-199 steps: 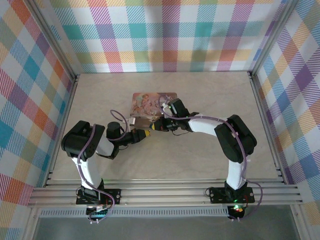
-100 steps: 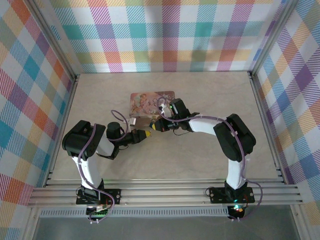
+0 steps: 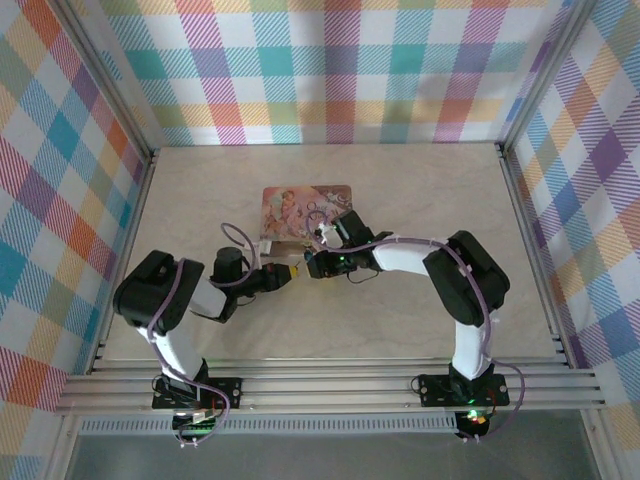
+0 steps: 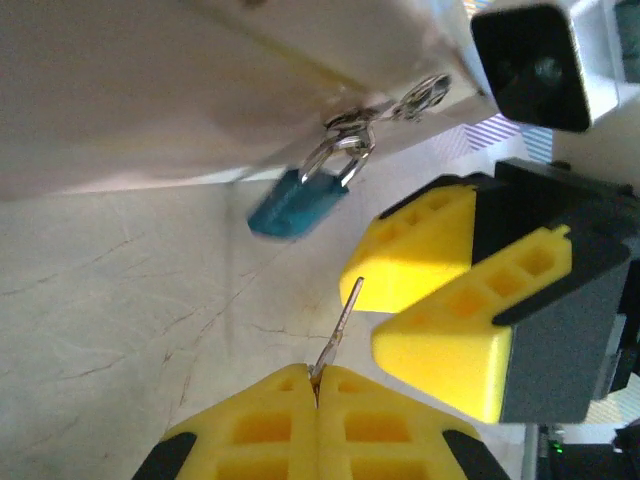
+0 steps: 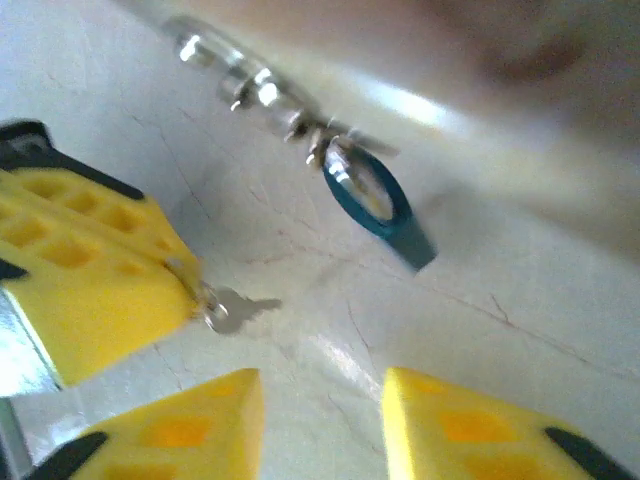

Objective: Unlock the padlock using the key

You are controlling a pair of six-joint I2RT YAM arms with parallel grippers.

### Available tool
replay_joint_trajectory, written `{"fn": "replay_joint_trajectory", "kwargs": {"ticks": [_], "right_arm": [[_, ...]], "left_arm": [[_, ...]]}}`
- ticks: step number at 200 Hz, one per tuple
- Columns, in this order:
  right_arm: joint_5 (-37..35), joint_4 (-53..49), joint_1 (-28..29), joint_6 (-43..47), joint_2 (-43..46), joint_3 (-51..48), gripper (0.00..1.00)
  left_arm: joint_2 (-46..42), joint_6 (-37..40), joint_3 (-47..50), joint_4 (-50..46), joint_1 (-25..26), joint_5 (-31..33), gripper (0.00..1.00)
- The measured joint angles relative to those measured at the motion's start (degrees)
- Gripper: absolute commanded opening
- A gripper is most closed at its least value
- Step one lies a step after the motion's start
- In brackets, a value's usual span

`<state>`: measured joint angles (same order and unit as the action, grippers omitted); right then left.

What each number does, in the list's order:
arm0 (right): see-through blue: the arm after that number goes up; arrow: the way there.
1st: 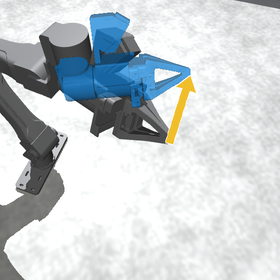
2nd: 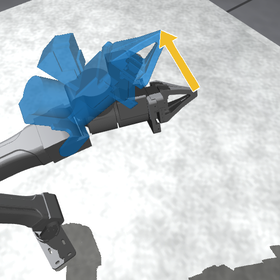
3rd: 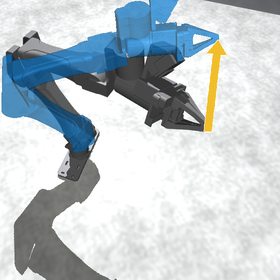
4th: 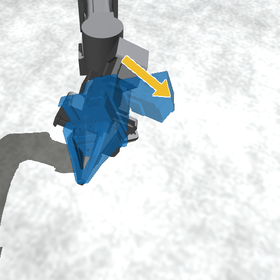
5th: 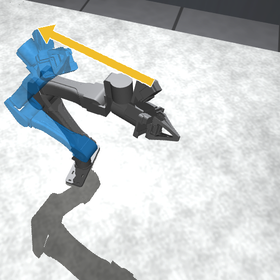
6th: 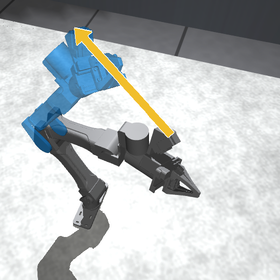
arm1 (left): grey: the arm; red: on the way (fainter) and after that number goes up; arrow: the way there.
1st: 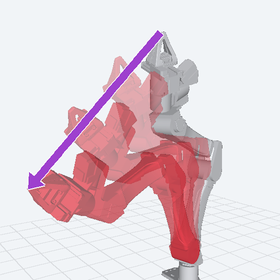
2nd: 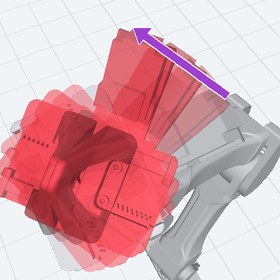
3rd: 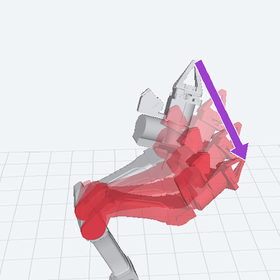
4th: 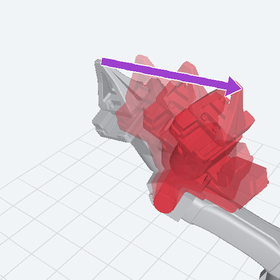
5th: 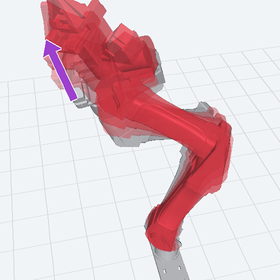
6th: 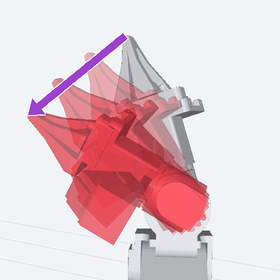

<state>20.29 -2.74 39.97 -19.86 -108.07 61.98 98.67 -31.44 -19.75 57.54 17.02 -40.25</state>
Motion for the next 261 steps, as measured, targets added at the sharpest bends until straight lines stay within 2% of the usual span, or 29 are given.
{"fn": "replay_joint_trajectory", "kwargs": {"ticks": [30, 56, 98, 133, 176, 261], "right_arm": [[-6.4, -3.0, 2.1, -2.5, 2.0, 0.0, 0.52], [-15.7, -7.7, 5.7, -5.3, 2.3, 2.6, 0.55], [-31.7, -16.0, 13.0, -10.7, 0.4, 13.8, 0.60], [-39.8, -19.7, 13.7, -14.2, -4.3, 20.0, 0.62], [-44.3, -22.8, 13.6, -17.9, -10.1, 22.8, 0.61], [-46.5, -22.6, 13.6, -18.7, -13.4, 26.0, 0.55]], "left_arm": [[-10.0, 4.9, 0.2, -10.4, 0.0, 4.0, 0.00], [-18.5, 8.4, 0.2, -19.1, 0.0, 7.5, 0.00], [-34.3, 12.0, 1.3, -33.9, 0.0, 14.9, 0.00], [-43.3, 13.3, 2.4, -41.6, 0.0, 17.9, 0.00], [-47.4, 13.5, 3.4, -46.9, 0.0, 18.9, 0.00], [-47.5, 13.7, 3.8, -48.2, 0.0, 18.9, 0.00]]}}
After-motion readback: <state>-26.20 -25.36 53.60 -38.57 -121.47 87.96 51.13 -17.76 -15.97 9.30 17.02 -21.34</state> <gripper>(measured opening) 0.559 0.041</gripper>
